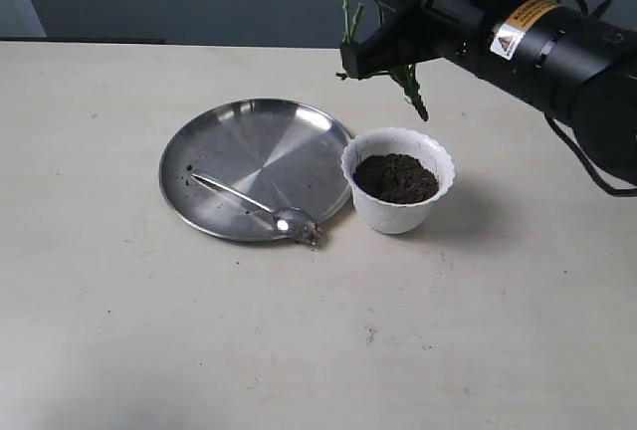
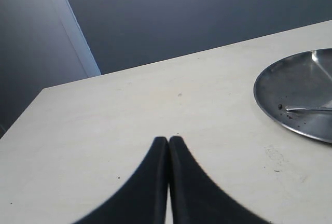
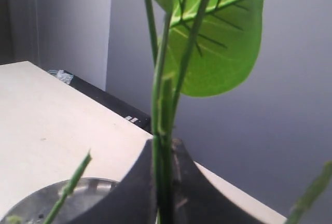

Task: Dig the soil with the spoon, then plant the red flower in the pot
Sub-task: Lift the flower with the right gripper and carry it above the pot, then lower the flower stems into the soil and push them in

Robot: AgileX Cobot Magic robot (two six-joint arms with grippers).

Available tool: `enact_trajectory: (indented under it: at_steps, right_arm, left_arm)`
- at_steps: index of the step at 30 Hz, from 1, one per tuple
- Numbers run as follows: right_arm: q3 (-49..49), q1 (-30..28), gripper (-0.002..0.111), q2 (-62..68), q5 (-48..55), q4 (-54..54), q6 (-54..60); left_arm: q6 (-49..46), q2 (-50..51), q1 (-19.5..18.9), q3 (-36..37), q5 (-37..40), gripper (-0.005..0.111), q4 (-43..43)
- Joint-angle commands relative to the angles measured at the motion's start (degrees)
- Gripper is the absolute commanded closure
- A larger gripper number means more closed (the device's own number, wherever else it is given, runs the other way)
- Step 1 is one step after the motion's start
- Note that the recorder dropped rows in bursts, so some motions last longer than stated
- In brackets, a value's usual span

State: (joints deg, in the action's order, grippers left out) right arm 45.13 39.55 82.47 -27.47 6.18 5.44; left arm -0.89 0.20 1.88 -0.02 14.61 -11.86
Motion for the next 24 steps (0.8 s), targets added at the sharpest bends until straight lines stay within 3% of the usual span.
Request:
enact_trajectory:
  at_steps: [1,14,24]
  right_arm:
    - [-0.7,-2.8,0.109,0.2,-6.3,19.0,-19.7]
    - [-0.8,-14.0,0.109,3.5,-21.4,43.0,-47.7]
    - [-1.3,-22.0,0.109,11.1,-35.3,46.3,-49.0]
  left_arm:
    - [0.3,-0.2,0.0,0.0,-0.7,0.106,0.2]
    - [0.3,-0.2,0.0,0.0,-0.7,0.106,0.2]
    - [0.3,-0.2,0.0,0.0,-0.7,0.106,0.2]
